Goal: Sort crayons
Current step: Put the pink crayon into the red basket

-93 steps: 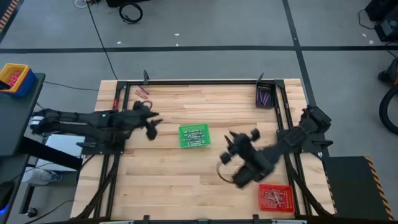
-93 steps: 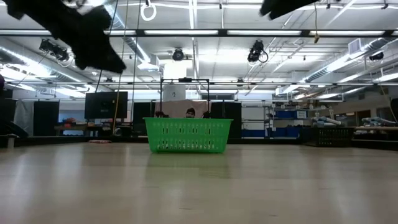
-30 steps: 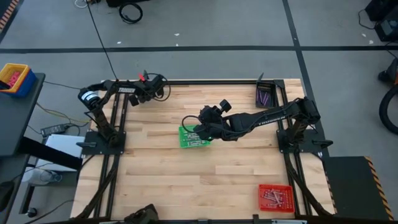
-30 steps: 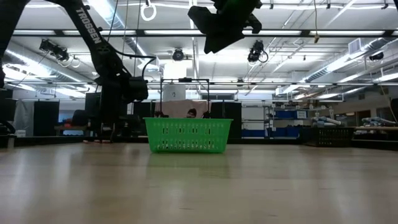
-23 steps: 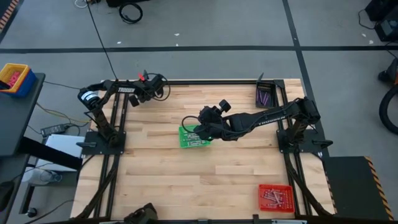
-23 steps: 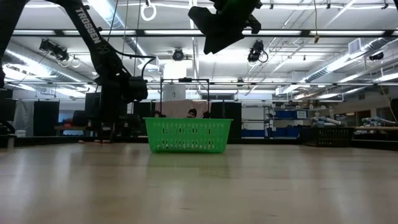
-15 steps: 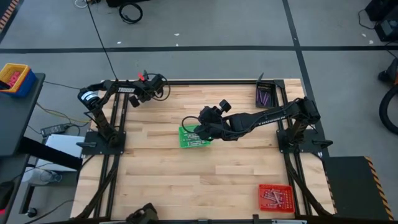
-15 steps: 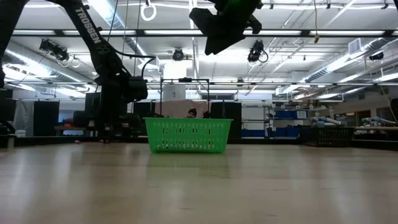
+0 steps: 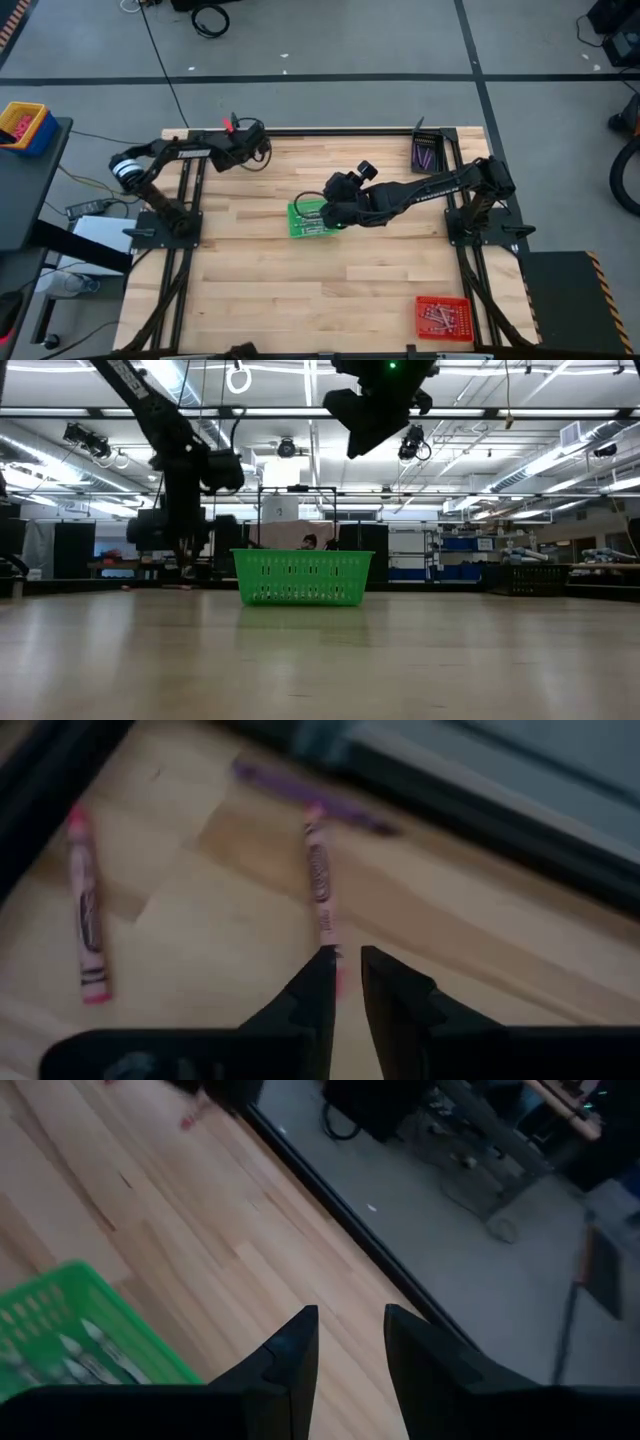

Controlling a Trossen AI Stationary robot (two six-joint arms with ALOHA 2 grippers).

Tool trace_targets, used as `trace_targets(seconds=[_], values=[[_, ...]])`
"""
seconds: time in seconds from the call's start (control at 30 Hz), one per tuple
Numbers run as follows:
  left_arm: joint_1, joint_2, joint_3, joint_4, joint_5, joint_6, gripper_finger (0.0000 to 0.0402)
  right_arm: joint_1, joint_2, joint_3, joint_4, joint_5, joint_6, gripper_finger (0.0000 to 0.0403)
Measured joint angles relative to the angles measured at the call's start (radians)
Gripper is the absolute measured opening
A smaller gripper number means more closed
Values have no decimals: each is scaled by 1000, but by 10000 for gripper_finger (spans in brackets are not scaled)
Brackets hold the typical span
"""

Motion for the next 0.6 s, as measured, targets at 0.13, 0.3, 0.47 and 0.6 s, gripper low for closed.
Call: trace_targets(seconds=[0.13,0.3,0.47,0.6], values=[[-102,-77,-3,1,-38,97,53,19,-5,0,-121,64,70,121],[-290,-151,-3,29,-82,195,34,40,-23,0,-196,156,164,121],[-491,-189,-2,127,-108,282,15,53,-37,0,-203,182,187,121],[-597,-199,-2,113,-199,298,10,62,-38,0,-191,183,185,121]])
